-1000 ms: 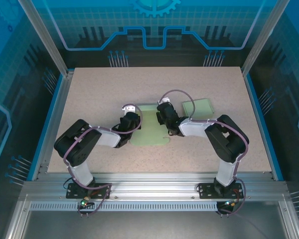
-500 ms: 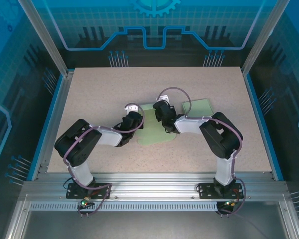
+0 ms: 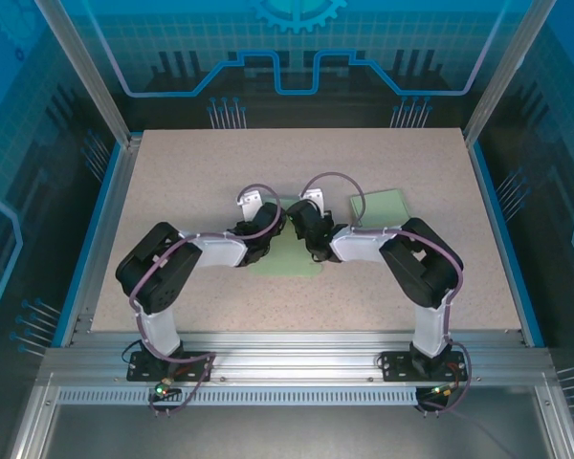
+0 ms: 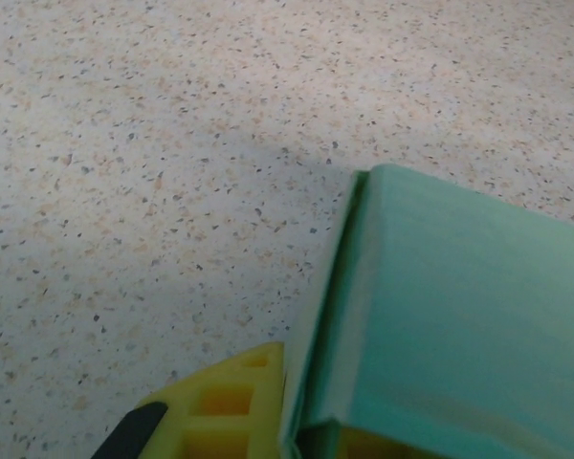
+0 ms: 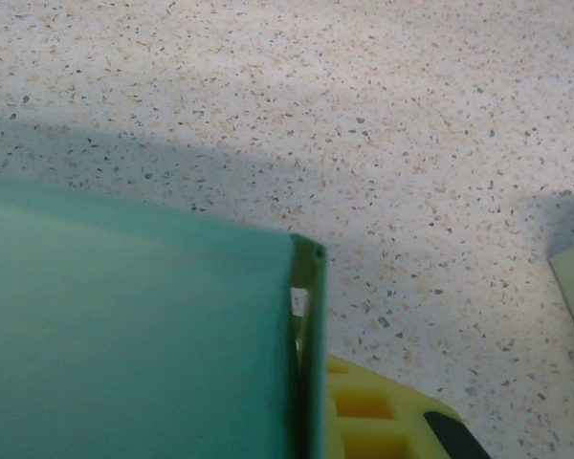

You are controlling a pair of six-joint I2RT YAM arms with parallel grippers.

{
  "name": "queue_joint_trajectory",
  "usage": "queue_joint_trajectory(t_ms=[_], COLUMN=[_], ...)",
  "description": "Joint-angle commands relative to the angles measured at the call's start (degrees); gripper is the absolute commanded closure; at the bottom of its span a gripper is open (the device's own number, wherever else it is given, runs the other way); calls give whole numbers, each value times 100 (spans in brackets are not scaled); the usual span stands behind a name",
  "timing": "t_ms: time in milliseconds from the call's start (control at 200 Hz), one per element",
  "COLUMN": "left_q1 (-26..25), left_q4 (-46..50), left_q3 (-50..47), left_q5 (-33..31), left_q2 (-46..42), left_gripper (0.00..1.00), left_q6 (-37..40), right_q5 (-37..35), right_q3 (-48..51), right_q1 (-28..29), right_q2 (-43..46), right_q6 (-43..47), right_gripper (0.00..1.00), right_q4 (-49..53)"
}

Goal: Fold the paper box

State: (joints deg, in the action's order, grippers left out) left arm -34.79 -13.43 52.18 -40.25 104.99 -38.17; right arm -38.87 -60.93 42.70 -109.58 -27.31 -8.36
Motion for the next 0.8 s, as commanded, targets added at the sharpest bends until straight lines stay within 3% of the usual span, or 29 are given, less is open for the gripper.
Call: queue_joint_trajectory(t_ms=[0, 100, 265, 470, 535, 660, 795], left_q1=[228, 375, 537, 504, 493, 465, 429], left_q4=[1317, 2266, 2630, 2026, 1688, 1066, 1121], left_q3=[358, 579, 497, 429, 320, -14, -144], left_q5=[-1112, -1194, -1322, -867, -516, 211, 532], left_q2=[201, 267, 171, 0, -111, -429, -676], left_gripper=[100, 100, 100, 98, 93, 61, 54], left_q6=[-949, -1632, -2121, -1449, -1118, -658, -517], right_q5=[-352, -451, -884, -746, -727, -743, -714], right_q3=[204, 210, 18, -237, -311, -591, -877], right_q1=[208, 223, 324, 353, 353, 344, 327], right_q2=[-1, -56, -191, -352, -380, -465, -574], right_q6=[-663, -909, -1213, -1112, -1077, -1053, -1069], right_gripper=[100, 100, 100, 100, 100, 100, 100], right_q4=[757, 868, 1200, 1308, 1375, 1711, 2089])
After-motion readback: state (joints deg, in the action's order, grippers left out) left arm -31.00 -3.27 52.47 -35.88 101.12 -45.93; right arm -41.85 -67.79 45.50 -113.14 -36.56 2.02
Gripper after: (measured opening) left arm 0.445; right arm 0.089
